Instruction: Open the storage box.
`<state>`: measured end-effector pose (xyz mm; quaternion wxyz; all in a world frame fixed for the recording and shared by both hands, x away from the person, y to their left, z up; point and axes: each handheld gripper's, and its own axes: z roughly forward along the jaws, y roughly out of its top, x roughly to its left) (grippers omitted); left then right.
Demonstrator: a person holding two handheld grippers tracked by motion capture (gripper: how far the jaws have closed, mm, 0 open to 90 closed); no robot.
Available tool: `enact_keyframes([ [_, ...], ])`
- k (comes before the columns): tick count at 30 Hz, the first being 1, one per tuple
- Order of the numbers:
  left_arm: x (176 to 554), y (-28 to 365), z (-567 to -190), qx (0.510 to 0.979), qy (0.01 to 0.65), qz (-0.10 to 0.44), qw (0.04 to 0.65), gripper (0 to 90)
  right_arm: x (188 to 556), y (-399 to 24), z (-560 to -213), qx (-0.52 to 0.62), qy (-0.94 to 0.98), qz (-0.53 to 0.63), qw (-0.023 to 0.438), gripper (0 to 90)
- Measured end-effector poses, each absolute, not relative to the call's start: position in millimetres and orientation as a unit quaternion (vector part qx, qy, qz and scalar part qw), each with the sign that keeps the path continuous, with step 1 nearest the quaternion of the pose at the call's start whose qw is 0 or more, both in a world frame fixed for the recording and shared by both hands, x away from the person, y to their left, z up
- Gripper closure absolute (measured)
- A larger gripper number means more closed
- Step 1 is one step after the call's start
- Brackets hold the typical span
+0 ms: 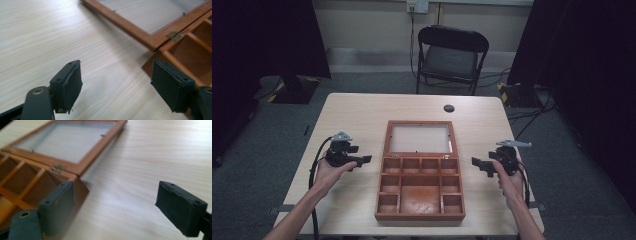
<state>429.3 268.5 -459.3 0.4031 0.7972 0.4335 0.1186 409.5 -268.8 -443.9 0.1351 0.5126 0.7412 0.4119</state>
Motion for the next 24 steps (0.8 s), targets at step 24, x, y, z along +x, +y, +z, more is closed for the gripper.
enact_keyframes([
  [24, 404, 298, -501, 0.801, 0.446, 0.195, 0.348, 13.2, 386, -294, -500, 0.539, 0.745, 0.315, 0.235, 5.8],
])
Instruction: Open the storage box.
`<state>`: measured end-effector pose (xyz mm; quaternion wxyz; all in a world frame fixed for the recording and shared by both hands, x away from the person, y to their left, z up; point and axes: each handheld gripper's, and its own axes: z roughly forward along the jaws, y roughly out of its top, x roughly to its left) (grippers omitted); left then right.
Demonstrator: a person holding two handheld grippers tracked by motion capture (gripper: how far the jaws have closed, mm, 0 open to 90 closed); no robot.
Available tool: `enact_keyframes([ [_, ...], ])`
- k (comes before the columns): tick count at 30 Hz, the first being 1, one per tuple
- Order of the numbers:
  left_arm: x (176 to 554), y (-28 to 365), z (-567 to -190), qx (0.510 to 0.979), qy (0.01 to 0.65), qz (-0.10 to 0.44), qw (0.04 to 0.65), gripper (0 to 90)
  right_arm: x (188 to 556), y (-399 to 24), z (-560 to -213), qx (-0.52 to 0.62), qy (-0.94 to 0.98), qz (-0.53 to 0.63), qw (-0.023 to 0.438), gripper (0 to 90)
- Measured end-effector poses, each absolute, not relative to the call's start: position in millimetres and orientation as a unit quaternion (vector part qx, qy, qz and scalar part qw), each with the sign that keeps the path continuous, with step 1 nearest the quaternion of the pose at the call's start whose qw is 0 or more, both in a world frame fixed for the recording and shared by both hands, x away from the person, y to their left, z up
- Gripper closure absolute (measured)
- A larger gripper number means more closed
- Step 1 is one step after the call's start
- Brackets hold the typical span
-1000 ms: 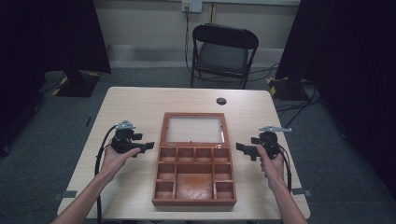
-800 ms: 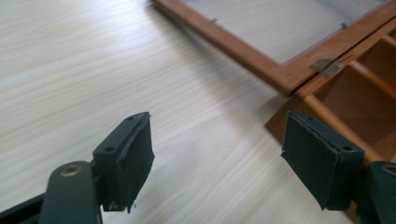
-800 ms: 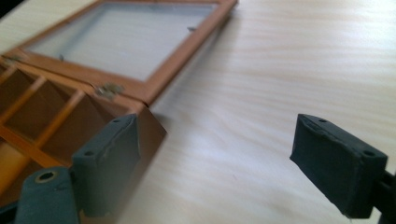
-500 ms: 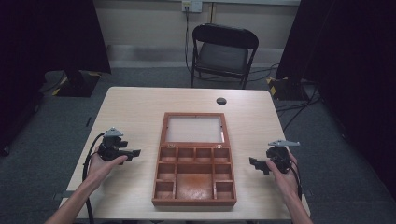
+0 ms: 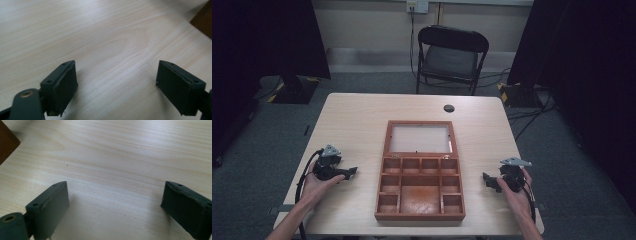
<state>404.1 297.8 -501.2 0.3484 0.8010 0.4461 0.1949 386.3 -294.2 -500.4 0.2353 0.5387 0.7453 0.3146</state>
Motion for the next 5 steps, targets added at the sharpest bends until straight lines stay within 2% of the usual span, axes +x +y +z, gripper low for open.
enact_keyframes([
  [5, 403.4, 296.9, -502.2, 0.794, 0.455, 0.200, 0.349, 11.9, 385.5, -293.1, -500.6, 0.546, 0.740, 0.311, 0.239, 4.7],
])
